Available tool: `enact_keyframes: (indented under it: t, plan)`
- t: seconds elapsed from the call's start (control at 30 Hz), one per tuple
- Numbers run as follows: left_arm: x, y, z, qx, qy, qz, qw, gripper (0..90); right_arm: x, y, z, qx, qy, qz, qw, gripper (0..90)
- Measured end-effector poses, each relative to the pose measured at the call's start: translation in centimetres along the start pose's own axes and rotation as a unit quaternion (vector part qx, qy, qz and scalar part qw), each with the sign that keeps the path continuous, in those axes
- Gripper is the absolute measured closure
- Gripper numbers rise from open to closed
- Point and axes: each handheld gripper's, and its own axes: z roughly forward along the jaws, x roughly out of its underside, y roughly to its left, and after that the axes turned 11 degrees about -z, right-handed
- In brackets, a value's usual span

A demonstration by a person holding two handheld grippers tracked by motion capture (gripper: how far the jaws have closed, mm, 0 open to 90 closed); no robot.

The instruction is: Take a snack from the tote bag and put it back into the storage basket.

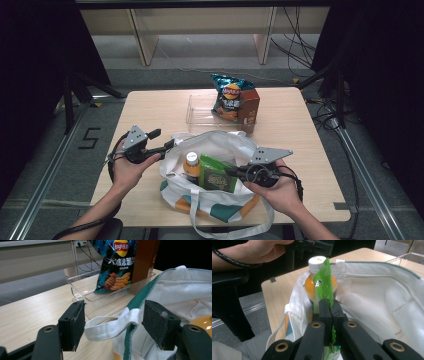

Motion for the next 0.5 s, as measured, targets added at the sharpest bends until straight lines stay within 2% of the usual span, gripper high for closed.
enact_keyframes:
  t: [0.03, 0.1, 0.17, 0.2, 0.3, 0.33, 0.37, 0.43, 0.5]
  plan:
    - [0.00, -0.01, 0.01, 0.000, 0.000, 0.000, 1.0000, 33.7, -0.06, -0.12, -0.13, 0.004, 0.001, -0.007, 1.0000, 90.0]
    - [0.01, 0.00, 0.03, 0.000, 0.000, 0.000, 1.0000, 33.7, -0.18, -0.13, -0.18, 0.002, -0.005, -0.001, 1.0000, 90.0]
    - [0.03, 0.01, 0.07, 0.001, -0.001, 0.000, 1.0000, 33.7, -0.36, -0.18, -0.41, 0.014, -0.001, -0.005, 0.9999, 90.0]
    - [0.04, 0.01, 0.08, 0.001, 0.000, 0.000, 1.0000, 33.7, -0.46, -0.24, -0.54, 0.012, 0.002, -0.007, 0.9999, 90.0]
    - [0.06, 0.01, 0.11, 0.001, 0.000, 0.001, 1.0000, 33.7, -0.69, -0.32, -0.73, 0.015, -0.003, -0.006, 0.9999, 90.0]
    - [0.07, 0.01, 0.12, 0.001, 0.000, 0.001, 1.0000, 33.7, -0.76, -0.36, -0.78, 0.022, -0.006, -0.007, 0.9997, 90.0]
    - [0.07, 0.00, 0.13, 0.001, 0.000, 0.001, 1.0000, 33.7, -0.86, -0.38, -0.89, 0.015, -0.004, -0.005, 0.9999, 90.0]
    - [0.08, -0.01, 0.14, 0.001, 0.000, 0.001, 1.0000, 33.7, -0.89, -0.43, -0.81, 0.025, -0.014, -0.010, 0.9996, 90.0]
    - [0.12, -0.01, 0.23, 0.004, -0.005, 0.000, 1.0000, 33.7, -1.02, -0.41, -1.04, 0.014, -0.002, 0.002, 0.9999, 90.0]
